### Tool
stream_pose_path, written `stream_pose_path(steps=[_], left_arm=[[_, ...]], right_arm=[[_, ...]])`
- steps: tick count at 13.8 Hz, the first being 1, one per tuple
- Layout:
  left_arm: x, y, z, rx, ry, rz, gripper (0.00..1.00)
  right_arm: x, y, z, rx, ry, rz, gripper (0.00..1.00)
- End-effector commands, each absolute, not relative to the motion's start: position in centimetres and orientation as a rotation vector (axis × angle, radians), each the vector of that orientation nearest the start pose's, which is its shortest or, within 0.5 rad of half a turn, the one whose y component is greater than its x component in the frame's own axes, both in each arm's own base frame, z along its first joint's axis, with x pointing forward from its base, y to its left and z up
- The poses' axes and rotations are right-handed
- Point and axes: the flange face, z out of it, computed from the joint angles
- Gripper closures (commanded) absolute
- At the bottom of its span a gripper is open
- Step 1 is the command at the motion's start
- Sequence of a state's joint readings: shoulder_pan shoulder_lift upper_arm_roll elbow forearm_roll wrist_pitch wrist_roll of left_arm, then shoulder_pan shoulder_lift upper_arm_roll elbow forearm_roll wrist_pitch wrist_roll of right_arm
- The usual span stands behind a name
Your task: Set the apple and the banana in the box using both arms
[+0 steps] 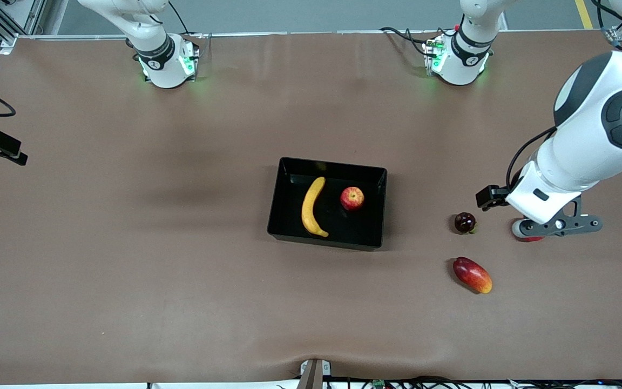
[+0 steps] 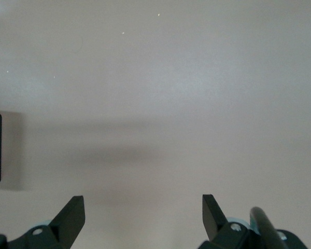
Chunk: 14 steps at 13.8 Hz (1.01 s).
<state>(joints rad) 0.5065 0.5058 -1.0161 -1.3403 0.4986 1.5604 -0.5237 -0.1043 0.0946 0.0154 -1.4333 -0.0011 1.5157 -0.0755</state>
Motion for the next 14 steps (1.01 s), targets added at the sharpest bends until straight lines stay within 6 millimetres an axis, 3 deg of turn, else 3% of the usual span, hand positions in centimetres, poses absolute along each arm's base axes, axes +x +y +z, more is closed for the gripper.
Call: stream_pose_path(steps=[1, 4, 8, 14], left_arm=[[63.0, -14.0, 55.3, -3.009, -0.117, -0.009, 0.0], [62.4, -13.5, 57.1, -3.036, -0.133, -0.025, 0.0], [61.2, -11.1, 60.4, -3.109, -0.18, -0.053, 0.0], [57.1, -8.5, 62.8, -3.116, -0.136, -0.066, 0.0]], right_arm=[[57.0, -5.2, 63.6, -3.153, 0.021, 0.045, 0.0], [57.1, -5.1, 63.6, -3.151, 0.021, 0.043, 0.0], [57.1, -5.3, 63.6, -3.15, 0.026, 0.042, 0.0], [57.1, -5.1, 63.6, -3.15, 0.021, 0.045, 0.0]])
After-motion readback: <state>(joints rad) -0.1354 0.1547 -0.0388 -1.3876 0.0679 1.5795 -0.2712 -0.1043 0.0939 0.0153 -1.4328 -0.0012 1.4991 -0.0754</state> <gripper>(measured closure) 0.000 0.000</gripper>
